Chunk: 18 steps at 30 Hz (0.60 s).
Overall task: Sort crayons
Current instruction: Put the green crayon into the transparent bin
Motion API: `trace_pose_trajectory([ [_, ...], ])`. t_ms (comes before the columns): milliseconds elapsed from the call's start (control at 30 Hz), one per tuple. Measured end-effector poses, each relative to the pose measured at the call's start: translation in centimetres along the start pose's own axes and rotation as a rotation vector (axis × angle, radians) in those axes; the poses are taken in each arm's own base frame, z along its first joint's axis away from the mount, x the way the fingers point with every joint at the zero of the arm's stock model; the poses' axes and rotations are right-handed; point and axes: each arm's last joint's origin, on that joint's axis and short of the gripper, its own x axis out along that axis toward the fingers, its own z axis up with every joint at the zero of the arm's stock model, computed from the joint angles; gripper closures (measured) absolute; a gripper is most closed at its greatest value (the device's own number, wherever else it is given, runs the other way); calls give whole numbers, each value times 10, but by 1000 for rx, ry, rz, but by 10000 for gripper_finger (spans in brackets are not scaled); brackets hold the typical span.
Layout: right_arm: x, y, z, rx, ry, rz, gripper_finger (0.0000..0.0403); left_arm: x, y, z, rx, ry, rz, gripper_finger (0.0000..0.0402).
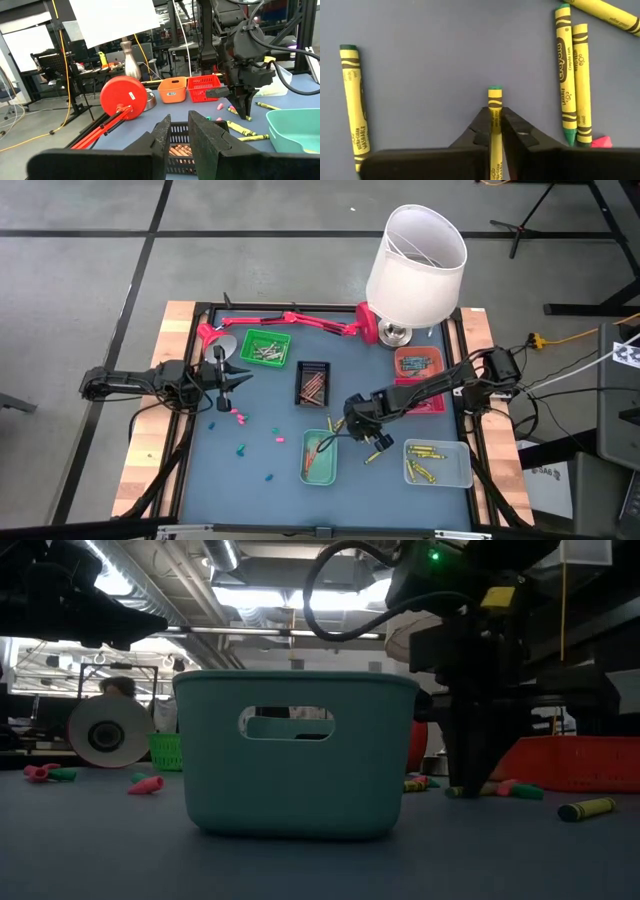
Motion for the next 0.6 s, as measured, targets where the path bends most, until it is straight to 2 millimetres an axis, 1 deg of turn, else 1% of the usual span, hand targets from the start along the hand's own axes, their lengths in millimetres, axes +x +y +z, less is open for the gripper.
trace_pose_trajectory([
  [100, -7, -3, 8, 3, 16, -4, 373, 0, 0, 0, 0, 0, 0, 349],
  [233, -24, -6, 20, 44, 51, 11, 376, 0, 0, 0, 0, 0, 0, 349],
  [500, -72, -10, 44, 174, 134, 47, 383, 0, 0, 0, 0, 0, 0, 349],
  [600, -89, -9, 49, 231, 149, 96, 383, 0, 0, 0, 0, 0, 0, 349],
])
